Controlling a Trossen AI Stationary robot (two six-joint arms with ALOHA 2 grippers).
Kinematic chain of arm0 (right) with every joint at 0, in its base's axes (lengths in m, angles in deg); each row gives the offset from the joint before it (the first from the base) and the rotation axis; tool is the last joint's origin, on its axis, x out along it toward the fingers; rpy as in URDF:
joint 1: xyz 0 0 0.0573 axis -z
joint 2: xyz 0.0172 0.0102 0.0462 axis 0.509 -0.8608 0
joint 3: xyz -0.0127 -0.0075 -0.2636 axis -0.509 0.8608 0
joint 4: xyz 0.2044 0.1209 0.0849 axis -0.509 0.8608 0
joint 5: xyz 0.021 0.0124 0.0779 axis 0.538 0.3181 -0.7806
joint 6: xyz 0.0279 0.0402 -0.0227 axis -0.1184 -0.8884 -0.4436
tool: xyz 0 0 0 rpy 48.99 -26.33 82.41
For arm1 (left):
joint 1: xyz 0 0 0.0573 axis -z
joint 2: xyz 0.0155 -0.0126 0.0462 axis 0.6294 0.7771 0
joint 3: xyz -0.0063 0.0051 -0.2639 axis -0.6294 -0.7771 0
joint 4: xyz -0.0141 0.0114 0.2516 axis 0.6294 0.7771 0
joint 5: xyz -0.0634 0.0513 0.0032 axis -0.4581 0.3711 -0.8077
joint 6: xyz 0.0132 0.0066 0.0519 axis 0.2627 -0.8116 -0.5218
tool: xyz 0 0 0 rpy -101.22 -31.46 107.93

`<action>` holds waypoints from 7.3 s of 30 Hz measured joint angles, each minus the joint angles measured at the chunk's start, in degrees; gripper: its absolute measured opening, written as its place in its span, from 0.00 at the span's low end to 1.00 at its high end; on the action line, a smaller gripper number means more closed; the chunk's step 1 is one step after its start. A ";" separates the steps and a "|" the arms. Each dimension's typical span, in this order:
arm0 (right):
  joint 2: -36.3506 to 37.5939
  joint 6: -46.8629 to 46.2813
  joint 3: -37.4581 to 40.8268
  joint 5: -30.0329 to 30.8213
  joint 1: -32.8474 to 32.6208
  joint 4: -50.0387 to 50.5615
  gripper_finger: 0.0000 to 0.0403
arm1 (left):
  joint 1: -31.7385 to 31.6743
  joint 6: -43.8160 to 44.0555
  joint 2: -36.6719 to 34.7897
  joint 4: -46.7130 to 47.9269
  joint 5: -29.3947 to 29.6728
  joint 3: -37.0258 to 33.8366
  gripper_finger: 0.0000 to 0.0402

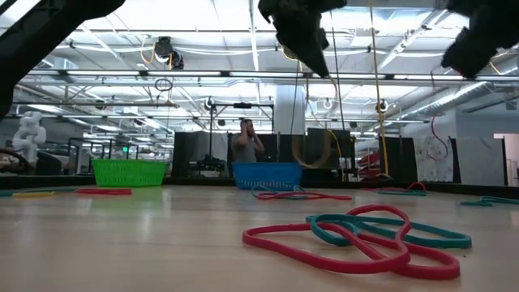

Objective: Sort rubber bands into baskets
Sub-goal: Put the yellow rubber band into the blue bin

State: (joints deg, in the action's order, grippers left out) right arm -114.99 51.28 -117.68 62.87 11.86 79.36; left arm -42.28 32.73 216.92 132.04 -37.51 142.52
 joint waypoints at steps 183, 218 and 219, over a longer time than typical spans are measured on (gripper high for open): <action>-47.31 36.35 -8.64 -19.93 20.68 -47.38 0.17 | 11.17 59.77 -62.38 -13.10 7.28 -83.47 0.00; -47.24 37.87 -8.64 -27.76 29.46 -44.58 0.17 | 0.66 39.29 -61.02 -21.97 21.40 -68.98 0.00; -47.24 37.87 -8.64 -28.59 30.38 -44.57 0.17 | -0.92 36.52 -59.92 -24.10 19.81 -68.98 0.00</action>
State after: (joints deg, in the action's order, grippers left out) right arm -162.23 89.15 -126.33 34.28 42.24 34.79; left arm -43.20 69.25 157.00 107.94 -17.70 73.54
